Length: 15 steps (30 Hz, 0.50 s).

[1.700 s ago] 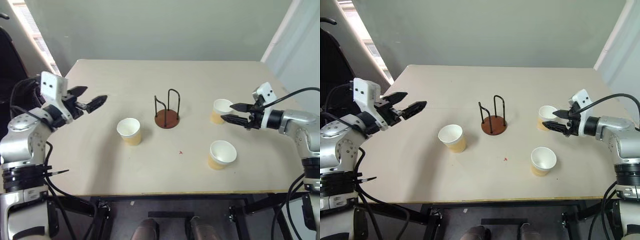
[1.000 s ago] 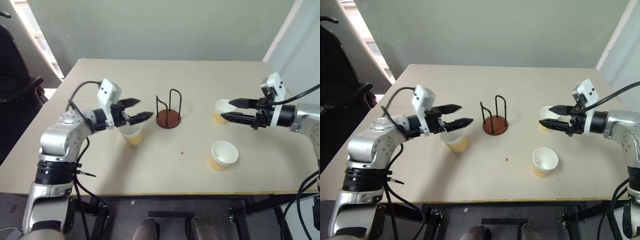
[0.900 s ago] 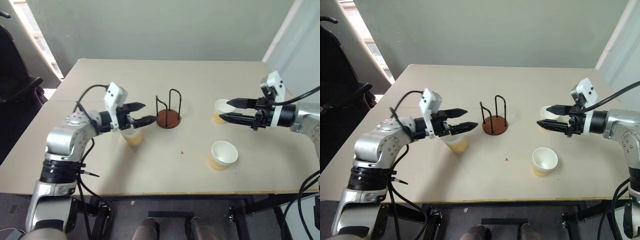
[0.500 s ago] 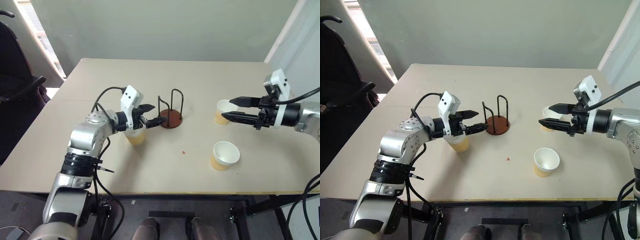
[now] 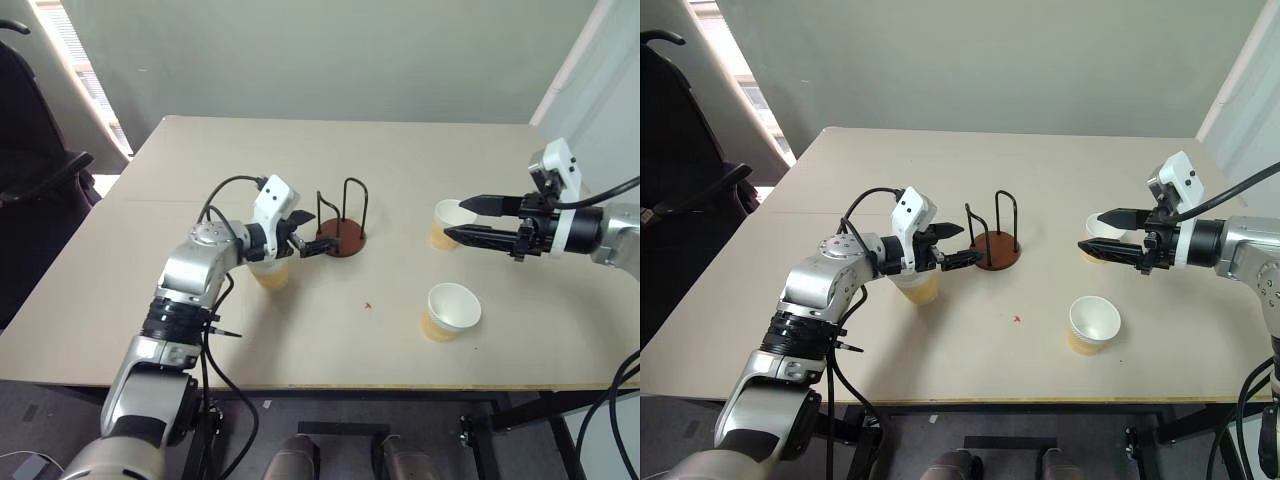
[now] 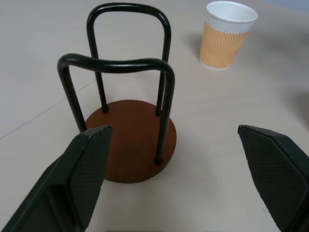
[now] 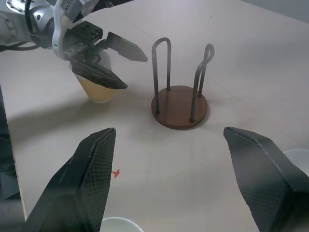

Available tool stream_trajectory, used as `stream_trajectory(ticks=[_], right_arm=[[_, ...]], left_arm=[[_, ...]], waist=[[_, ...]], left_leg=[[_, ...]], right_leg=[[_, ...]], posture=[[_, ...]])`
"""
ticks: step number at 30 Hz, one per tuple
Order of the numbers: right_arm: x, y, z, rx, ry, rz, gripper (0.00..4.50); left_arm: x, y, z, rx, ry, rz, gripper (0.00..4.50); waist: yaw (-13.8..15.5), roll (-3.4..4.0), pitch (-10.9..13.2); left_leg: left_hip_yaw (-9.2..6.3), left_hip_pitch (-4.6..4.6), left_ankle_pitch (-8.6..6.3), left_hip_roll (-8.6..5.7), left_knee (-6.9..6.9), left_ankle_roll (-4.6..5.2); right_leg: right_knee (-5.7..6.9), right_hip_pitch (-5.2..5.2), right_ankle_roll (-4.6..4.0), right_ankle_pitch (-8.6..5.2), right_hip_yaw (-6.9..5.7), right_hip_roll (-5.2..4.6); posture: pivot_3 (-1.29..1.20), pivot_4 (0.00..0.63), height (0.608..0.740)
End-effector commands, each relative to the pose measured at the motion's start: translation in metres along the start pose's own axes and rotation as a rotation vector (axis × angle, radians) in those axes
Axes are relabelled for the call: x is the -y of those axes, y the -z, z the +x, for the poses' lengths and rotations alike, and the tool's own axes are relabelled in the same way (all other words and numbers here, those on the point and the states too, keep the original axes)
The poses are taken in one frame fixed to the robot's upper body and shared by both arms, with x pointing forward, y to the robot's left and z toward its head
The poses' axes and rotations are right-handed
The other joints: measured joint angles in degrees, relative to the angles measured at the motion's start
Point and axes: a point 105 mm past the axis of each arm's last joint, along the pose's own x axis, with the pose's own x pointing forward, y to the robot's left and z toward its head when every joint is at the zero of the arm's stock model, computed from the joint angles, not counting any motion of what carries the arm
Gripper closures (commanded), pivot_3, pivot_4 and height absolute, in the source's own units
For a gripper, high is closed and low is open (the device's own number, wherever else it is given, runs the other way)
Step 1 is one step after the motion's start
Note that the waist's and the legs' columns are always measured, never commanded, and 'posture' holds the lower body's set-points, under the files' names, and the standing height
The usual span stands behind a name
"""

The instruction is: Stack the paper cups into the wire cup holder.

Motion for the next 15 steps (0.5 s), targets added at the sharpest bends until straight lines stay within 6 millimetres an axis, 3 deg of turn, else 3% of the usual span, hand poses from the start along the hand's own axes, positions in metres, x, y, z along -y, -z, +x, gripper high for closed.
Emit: stream_trajectory(ticks=[1, 15], right_arm=[[-0.003, -0.01, -0.006, 0.016, 0.008, -0.047, 0.81], [-0.001, -0.007, -0.009, 0.009, 0.031, -0.05, 0.81]], left_arm=[[-0.001, -0.017, 0.006, 0.035, -0.004, 0.073, 0.0], [0.0, -0.013, 0.026, 0.021, 0.011, 0.088, 0.0]], waist=[[0.1, 0.0, 0.0], [0.2, 0.0, 0.0]], left_leg=[[0.0, 0.0, 0.0, 0.0, 0.0, 0.0], [0.02, 0.0, -0.01, -0.03, 0.05, 0.02]], right_leg=[[0.0, 0.0, 0.01, 0.0, 0.0, 0.0], [-0.02, 0.04, 0.13, 0.02, 0.01, -0.02]], posture=[[0.0, 0.15, 0.74], [0.0, 0.15, 0.74]])
